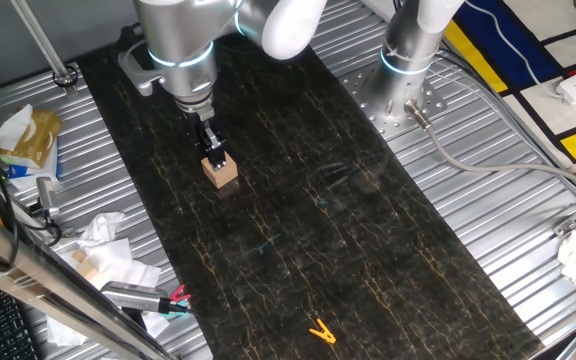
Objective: Approach and touch the side of the small block
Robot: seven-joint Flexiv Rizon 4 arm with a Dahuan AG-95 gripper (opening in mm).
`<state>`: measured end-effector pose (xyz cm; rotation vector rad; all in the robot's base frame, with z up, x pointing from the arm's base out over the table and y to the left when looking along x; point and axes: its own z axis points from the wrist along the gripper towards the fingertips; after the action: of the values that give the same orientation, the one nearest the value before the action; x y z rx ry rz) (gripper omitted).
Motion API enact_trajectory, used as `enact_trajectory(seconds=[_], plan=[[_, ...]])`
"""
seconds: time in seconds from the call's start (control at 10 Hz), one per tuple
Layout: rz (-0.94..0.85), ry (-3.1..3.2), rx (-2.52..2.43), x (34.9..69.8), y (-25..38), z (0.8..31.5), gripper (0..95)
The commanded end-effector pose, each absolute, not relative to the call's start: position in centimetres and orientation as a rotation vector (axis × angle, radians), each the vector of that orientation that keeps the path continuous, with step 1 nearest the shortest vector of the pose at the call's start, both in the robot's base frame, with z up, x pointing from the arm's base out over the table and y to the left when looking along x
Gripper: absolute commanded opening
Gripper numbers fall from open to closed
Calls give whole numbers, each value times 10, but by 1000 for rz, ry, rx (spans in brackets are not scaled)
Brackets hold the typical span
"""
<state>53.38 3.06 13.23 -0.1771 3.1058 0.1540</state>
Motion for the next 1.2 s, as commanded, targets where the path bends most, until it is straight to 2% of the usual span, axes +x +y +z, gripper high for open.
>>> enact_trajectory(seconds=[0.1,1.2], plan=[[149,3111,-135,534,30,131,760],[236,3113,224,539,14,126,760]])
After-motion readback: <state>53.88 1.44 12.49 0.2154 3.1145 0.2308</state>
